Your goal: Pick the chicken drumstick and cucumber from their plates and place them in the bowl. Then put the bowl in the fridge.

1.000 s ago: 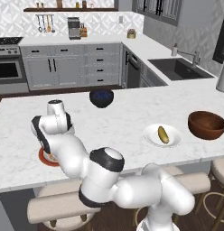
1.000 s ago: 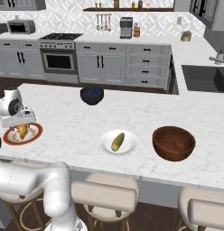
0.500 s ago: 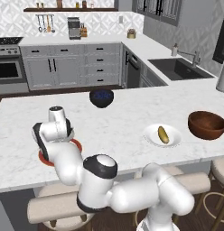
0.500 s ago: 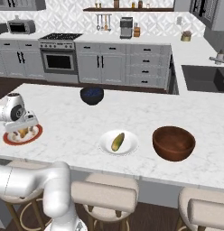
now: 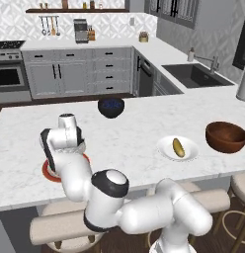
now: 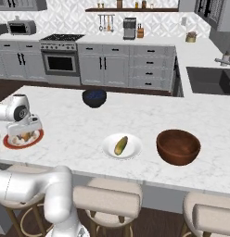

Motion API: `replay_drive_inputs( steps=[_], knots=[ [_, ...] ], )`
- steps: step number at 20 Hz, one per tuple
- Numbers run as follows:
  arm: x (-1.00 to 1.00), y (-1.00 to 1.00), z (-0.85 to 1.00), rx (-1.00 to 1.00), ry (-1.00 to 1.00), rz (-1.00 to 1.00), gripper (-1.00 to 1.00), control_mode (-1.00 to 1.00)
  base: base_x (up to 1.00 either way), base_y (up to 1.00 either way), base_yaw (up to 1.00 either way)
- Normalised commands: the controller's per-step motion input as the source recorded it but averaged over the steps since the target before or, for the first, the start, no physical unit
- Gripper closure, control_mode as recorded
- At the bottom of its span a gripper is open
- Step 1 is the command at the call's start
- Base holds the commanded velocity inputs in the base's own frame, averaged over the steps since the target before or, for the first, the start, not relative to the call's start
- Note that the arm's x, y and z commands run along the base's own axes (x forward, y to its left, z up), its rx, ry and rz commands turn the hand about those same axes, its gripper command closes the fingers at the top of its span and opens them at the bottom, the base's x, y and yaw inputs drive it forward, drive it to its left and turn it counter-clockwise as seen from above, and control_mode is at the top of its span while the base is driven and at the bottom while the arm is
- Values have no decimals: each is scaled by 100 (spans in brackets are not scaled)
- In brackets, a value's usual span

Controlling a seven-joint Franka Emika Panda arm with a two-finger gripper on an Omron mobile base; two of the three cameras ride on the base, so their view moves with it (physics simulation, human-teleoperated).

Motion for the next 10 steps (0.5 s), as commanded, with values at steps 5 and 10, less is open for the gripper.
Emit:
replay_drive_inputs(
  steps=[5, 10],
  knots=[
    [-95, -80, 57, 3, -10, -3, 100, -100, 0, 0, 0],
    [-53, -95, 77, -1, -14, -3, 100, -100, 0, 0, 0]
  ],
)
